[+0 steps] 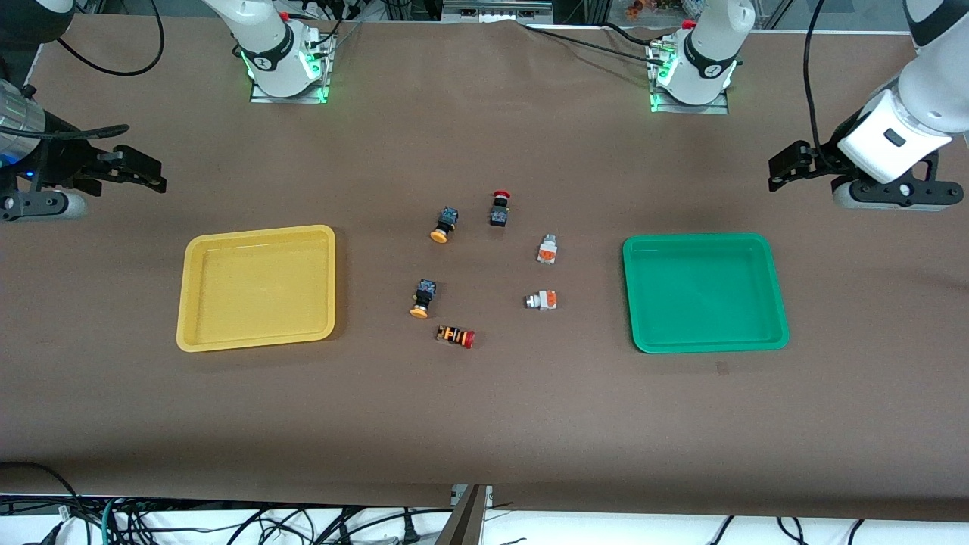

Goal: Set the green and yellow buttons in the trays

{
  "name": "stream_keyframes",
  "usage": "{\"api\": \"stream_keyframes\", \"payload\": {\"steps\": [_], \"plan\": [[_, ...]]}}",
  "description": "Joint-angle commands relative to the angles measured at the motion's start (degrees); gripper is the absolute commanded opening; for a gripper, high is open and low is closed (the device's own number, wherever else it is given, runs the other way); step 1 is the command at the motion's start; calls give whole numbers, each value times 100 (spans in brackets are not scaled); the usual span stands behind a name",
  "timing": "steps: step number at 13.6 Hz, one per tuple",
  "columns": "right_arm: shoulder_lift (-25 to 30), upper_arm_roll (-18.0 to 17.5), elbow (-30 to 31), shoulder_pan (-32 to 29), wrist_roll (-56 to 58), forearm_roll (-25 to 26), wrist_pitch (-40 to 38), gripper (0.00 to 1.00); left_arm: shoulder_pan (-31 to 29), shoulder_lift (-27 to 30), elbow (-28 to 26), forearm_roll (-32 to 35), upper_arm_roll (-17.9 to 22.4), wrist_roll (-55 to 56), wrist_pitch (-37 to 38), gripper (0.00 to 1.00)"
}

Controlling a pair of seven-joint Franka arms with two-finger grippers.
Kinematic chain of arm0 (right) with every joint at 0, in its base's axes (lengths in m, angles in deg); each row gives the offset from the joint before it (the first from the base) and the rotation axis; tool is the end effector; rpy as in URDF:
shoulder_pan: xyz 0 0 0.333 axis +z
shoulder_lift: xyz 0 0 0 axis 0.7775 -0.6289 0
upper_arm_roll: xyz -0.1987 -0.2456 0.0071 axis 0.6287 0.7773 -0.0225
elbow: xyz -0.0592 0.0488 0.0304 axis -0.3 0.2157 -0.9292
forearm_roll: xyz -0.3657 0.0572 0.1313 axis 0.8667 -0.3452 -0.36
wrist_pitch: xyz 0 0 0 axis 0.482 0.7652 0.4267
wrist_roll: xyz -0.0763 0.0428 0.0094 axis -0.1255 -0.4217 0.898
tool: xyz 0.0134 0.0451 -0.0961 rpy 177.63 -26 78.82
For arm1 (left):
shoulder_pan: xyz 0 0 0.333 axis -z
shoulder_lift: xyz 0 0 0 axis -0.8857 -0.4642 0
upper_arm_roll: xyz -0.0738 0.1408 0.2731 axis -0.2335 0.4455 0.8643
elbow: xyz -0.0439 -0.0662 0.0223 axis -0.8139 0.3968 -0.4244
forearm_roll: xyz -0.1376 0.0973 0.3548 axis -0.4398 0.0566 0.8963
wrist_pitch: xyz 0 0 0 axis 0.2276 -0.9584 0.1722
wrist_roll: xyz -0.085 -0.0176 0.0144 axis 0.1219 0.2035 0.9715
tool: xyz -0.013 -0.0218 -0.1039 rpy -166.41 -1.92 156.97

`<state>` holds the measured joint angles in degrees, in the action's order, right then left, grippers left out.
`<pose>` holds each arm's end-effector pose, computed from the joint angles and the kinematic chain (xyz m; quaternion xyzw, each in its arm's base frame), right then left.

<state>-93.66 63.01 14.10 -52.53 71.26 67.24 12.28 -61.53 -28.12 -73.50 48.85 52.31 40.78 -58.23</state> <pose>0.5699 0.0375 0.5897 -0.9975 -0.0355 0.0601 0.0080 0.5378 -0.0604 0.5736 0.9991 -0.0041 -0.0416 0.0069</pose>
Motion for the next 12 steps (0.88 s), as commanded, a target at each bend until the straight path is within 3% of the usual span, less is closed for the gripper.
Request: {"api": "stream_keyframes", "payload": {"steps": [1,3,8,12], "plan": [[-77,-72,-169,306,-83,-74,-38,100,25,-93,135,-56,-205,325,7,100],[-112,-81,-169,552,-74,-74,6,100,77,-180,152,-161,-232,377,-27,100],[-770,-81,-160,826,48,-47,295,100,482,-848,117,-179,-794,922,-203,100],[-1587,-90,-99,966,-109,-91,1040,100,517,-1208,-23,-328,-1101,975,-975,100]]}}
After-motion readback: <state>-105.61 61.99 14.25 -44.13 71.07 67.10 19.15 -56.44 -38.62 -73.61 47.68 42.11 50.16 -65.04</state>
